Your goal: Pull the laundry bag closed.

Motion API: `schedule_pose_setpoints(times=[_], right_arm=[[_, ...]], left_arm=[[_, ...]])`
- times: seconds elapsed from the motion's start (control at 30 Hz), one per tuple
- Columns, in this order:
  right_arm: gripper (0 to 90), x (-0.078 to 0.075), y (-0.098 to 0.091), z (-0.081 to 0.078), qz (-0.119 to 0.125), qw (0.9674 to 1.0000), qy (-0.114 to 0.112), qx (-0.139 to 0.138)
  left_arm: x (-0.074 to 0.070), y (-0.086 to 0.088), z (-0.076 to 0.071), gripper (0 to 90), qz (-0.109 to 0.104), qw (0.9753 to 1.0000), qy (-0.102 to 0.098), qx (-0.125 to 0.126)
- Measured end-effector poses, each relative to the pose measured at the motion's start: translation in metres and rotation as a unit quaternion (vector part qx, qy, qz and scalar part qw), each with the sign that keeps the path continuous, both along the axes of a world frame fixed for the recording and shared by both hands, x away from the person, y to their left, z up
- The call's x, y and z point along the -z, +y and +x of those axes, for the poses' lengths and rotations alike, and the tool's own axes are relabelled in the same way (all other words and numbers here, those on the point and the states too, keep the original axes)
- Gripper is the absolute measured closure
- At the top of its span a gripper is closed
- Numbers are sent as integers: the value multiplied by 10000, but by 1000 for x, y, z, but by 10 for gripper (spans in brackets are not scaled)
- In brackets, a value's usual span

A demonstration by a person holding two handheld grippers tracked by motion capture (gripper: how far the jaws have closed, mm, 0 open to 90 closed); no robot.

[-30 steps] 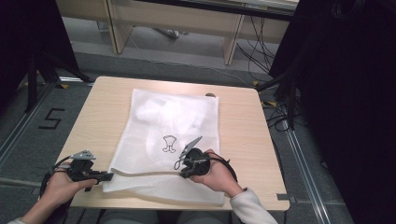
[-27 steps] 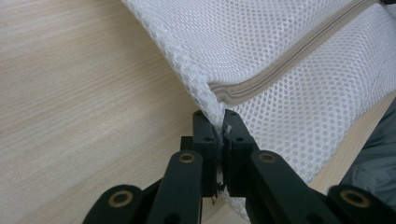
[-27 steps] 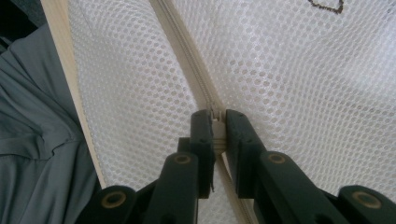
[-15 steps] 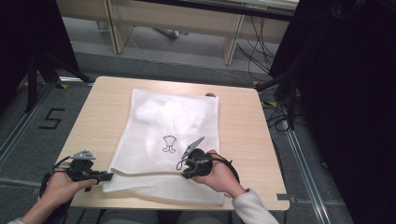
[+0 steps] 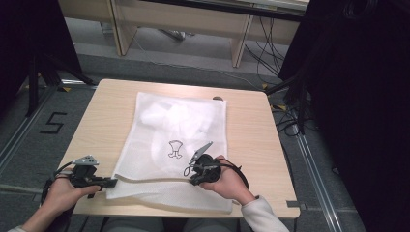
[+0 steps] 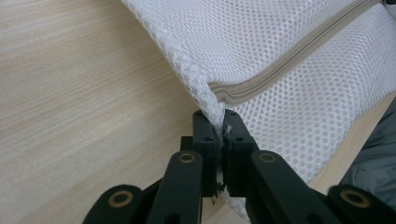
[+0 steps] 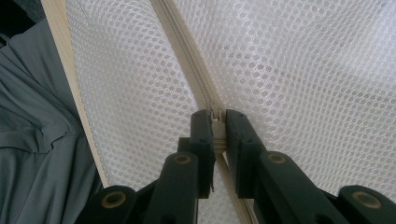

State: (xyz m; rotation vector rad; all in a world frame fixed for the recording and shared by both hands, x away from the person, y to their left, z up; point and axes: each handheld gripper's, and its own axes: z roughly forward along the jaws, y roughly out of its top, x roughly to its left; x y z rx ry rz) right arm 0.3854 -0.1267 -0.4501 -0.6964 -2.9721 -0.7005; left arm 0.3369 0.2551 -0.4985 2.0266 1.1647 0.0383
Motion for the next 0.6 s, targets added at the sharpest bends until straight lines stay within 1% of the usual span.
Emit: schedule_pose_setpoints(times=[0.03,0.07,0.13,0.2,0.27,0.3,0.33,0.5,0.57,0.6], right_arm=[[823,0,0,0,-27,10000,-7,3],[823,0,-1,-1,-30,10000,11,77],[823,1,-2,0,-48,10000,-20,27],[823,1,-3,0,-27,10000,4,30],[823,1,-4,-1,-46,10000,-22,67],[823,1,-5,0,-20,10000,-2,47],[823,1,-5,0,-10,10000,-4,48],[823,0,-6,-1,-16,10000,5,34],[823,1,-6,-1,-39,10000,-26,53],[823,0,-7,-1,-29,10000,3,61]], left_arm=[[0,0,0,852,3,10000,-2,-10],[0,0,0,853,-9,10000,0,-6],[0,0,0,852,-6,10000,4,-3],[0,1,0,852,19,10000,6,17],[0,0,0,852,2,10000,1,-11],[0,1,0,852,64,10000,1,43],[0,0,0,852,0,10000,0,-4],[0,0,0,852,3,10000,-7,-14],[0,0,0,852,-4,10000,-7,-16],[0,0,0,852,-10,10000,0,-9]])
